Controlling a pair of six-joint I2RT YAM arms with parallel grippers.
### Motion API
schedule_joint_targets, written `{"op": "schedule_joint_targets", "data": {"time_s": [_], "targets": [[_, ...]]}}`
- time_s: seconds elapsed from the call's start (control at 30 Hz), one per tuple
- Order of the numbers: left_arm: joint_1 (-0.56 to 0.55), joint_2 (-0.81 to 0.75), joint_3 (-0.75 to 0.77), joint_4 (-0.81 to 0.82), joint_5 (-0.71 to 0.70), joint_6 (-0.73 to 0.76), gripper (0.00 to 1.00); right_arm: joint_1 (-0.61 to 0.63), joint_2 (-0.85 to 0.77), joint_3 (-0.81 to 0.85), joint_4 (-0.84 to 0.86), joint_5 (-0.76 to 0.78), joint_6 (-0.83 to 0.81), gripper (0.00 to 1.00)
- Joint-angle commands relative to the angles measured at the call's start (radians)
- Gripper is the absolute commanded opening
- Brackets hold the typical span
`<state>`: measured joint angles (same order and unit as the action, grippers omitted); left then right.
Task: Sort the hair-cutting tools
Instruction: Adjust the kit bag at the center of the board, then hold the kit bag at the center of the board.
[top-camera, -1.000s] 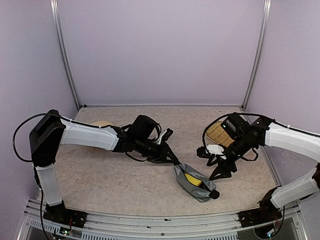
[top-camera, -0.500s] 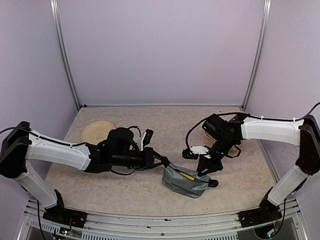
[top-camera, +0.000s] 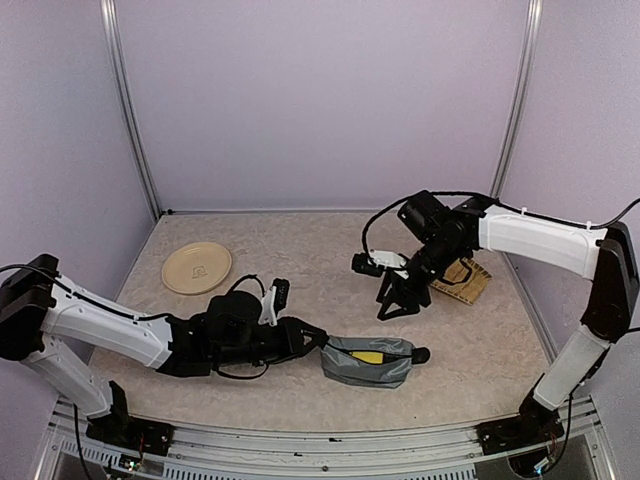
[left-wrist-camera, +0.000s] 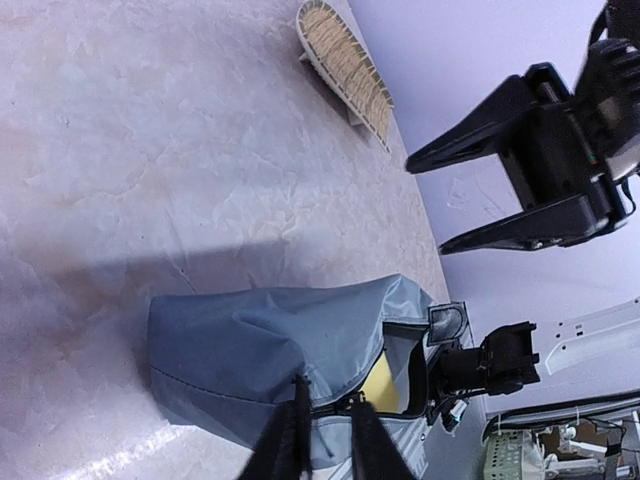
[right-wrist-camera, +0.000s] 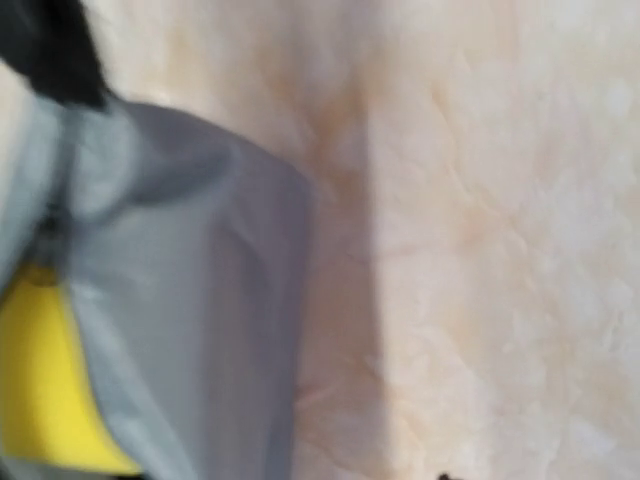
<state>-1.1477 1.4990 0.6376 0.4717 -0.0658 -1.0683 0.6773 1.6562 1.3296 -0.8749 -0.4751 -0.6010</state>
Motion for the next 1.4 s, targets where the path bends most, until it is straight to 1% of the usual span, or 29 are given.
{"op": "schedule_joint_targets", "data": {"time_s": [0.0, 0.03, 0.07, 0.1, 0.13, 0.17, 0.27, 0.33, 0.43, 0.5, 0.57, 0.7, 0.77, 0.8, 0.83, 0.9, 0.93, 1.13, 1.37], "targets": [[-0.015, -0.01, -0.025, 0.03, -0.032, -0.04, 0.24, -0.004, -0.065, -0.001, -0.063, -0.117, 0.043, 0.4], [-0.016, -0.012, -0.022, 0.013, -0.024, -0.036, 0.3, -0.005, -0.058, 0.002, -0.08, -0.139, 0.044, 0.31], [-0.015, -0.012, -0.014, -0.007, -0.013, -0.025, 0.34, -0.005, -0.047, 0.004, -0.102, -0.174, 0.043, 0.26], [-0.013, -0.014, -0.001, -0.034, -0.003, -0.007, 0.36, -0.005, -0.036, 0.006, -0.122, -0.207, 0.038, 0.21], [-0.006, -0.009, 0.016, -0.06, 0.017, 0.015, 0.37, -0.005, -0.025, 0.01, -0.141, -0.243, 0.036, 0.17], [0.005, -0.004, 0.043, -0.101, 0.046, 0.036, 0.37, -0.005, -0.015, 0.011, -0.155, -0.279, 0.035, 0.15], [0.043, 0.021, 0.091, -0.159, 0.139, 0.089, 0.32, 0.007, 0.018, 0.002, -0.182, -0.355, 0.032, 0.12], [0.064, 0.04, 0.111, -0.186, 0.214, 0.106, 0.31, 0.025, 0.04, -0.007, -0.187, -0.377, 0.033, 0.12], [0.074, 0.063, 0.132, -0.228, 0.282, 0.141, 0.31, 0.052, 0.067, -0.028, -0.182, -0.401, 0.038, 0.14], [0.079, 0.091, 0.139, -0.231, 0.35, 0.154, 0.3, 0.066, 0.089, -0.031, -0.184, -0.408, 0.042, 0.15], [0.076, 0.115, 0.144, -0.228, 0.387, 0.165, 0.29, 0.075, 0.116, -0.026, -0.189, -0.394, 0.047, 0.16], [0.069, 0.146, 0.138, -0.183, 0.416, 0.158, 0.18, 0.084, 0.16, -0.011, -0.202, -0.4, 0.047, 0.19], [0.064, 0.142, 0.126, -0.163, 0.409, 0.15, 0.16, 0.092, 0.176, -0.009, -0.203, -0.411, 0.049, 0.21], [0.063, 0.138, 0.117, -0.151, 0.406, 0.143, 0.16, 0.097, 0.18, -0.008, -0.205, -0.412, 0.049, 0.23], [0.063, 0.13, 0.107, -0.138, 0.404, 0.137, 0.19, 0.102, 0.188, -0.007, -0.208, -0.41, 0.05, 0.25], [0.062, 0.115, 0.092, -0.128, 0.401, 0.129, 0.31, 0.11, 0.2, -0.006, -0.212, -0.418, 0.047, 0.26], [0.063, 0.109, 0.088, -0.135, 0.397, 0.128, 0.34, 0.114, 0.205, -0.005, -0.214, -0.422, 0.046, 0.26], [0.059, 0.078, 0.059, -0.156, 0.417, 0.141, 0.34, 0.139, 0.224, 0.014, -0.236, -0.428, 0.037, 0.25], [0.049, 0.083, 0.038, -0.142, 0.471, 0.153, 0.3, 0.157, 0.224, 0.025, -0.253, -0.399, 0.037, 0.25]]}}
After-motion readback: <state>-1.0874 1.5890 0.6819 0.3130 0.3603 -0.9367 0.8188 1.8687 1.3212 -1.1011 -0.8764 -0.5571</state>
